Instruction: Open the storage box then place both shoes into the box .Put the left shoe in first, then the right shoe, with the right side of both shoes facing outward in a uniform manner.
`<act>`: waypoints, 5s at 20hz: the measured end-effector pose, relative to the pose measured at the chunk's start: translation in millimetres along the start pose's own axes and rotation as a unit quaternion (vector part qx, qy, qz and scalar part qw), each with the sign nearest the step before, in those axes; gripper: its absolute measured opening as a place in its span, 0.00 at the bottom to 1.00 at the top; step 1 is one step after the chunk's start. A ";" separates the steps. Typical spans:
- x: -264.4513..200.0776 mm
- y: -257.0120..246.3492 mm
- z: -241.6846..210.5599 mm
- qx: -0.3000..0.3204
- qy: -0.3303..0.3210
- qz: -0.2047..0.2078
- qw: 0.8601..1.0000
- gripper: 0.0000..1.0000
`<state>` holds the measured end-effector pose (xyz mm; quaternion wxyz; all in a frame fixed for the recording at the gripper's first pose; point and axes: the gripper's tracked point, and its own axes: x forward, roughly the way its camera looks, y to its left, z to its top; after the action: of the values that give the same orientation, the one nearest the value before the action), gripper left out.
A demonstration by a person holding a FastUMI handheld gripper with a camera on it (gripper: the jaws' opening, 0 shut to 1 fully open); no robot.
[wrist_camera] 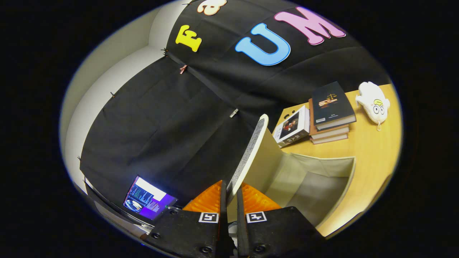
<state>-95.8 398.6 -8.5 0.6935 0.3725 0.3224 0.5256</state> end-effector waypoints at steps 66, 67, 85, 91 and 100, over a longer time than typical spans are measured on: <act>-261.0 -422.7 -120.2 -0.062 0.038 -0.547 0.834 0.23; -261.8 -422.2 -119.1 -0.057 0.034 -0.552 0.832 0.14; -194.6 -245.9 -27.4 0.036 -0.020 -0.498 0.866 0.09; -96.7 -188.0 -23.9 0.076 0.020 -0.439 0.895 0.09; -4.1 -209.4 -78.5 0.086 0.083 -0.466 0.877 0.09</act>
<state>-60.3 373.0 -227.8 0.7940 0.1929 0.5590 0.1410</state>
